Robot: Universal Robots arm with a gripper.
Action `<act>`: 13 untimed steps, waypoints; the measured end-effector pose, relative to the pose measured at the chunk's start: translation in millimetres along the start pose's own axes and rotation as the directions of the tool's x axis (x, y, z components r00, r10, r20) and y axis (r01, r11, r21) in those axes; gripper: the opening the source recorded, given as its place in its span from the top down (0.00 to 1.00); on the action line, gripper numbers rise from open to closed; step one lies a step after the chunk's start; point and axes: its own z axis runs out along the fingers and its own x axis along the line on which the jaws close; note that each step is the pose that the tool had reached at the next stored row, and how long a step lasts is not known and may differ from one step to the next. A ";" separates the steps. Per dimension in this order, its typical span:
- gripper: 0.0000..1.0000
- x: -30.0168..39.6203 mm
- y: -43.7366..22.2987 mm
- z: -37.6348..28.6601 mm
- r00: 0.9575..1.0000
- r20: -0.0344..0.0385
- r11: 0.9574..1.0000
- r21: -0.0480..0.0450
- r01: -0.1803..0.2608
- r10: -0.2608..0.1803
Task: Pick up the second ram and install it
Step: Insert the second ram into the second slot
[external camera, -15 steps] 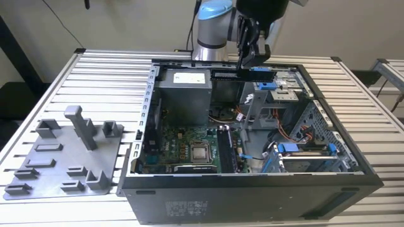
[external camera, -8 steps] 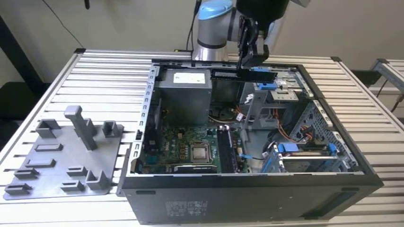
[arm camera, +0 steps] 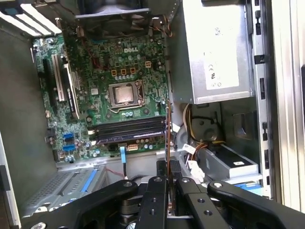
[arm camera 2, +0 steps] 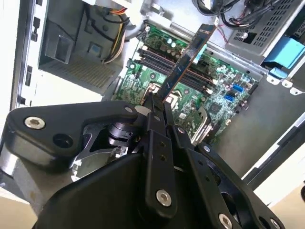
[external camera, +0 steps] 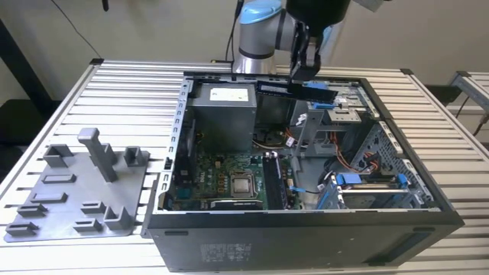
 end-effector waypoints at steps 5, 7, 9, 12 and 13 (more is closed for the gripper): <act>0.86 0.0 0.0 0.0 0.998 0.000 0.998 0.005 -0.068 0.068; 0.86 0.0 0.0 -0.1 0.996 0.000 0.996 0.007 -0.094 0.094; 0.86 0.0 0.0 -0.1 0.993 0.001 0.993 0.009 -0.120 0.120; 0.86 0.0 0.0 0.0 0.987 0.001 0.987 0.013 -0.162 0.162; 0.86 0.0 0.0 0.0 0.984 0.001 0.984 0.014 -0.175 0.175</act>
